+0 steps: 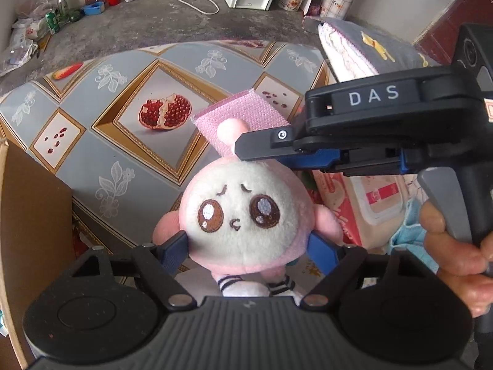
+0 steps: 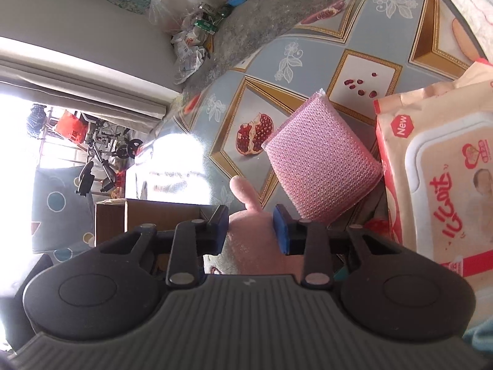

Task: Organize soft objects
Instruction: 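Reach the left tool to the pink plush toy and grasp it, then carry the pink plush toy with the left tool into the cardboard box and release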

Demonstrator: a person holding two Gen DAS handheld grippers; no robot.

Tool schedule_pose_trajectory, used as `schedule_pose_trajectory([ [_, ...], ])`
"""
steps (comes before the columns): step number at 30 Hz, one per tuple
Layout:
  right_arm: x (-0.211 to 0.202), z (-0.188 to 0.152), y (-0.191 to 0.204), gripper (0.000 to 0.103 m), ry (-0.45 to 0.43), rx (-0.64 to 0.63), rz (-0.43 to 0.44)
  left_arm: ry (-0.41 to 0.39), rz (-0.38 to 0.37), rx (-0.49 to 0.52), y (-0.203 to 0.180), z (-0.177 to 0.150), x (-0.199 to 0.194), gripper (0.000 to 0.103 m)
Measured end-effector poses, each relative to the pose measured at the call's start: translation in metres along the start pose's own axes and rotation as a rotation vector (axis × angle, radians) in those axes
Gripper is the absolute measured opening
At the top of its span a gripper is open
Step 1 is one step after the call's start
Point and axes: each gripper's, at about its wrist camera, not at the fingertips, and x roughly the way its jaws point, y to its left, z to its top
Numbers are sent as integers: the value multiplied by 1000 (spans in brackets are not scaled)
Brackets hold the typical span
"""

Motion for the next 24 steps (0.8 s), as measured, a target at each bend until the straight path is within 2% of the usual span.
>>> schedule_pose_trajectory([
  [7,-52,-12,36,31,-79,-43,14,-101,-40,7,-12,-7,-51,84],
  [15,-101,-50,116,31,-140,-162,46,-234,-62,-11,0,-36,-133,84],
  [20,-98,-76,182,31,-125,-251,87,-314,-34,-57,32,-65,-183,84],
  [24,-73,-99,239,31,-82,-328,122,-351,18,-121,72,-90,-217,84],
])
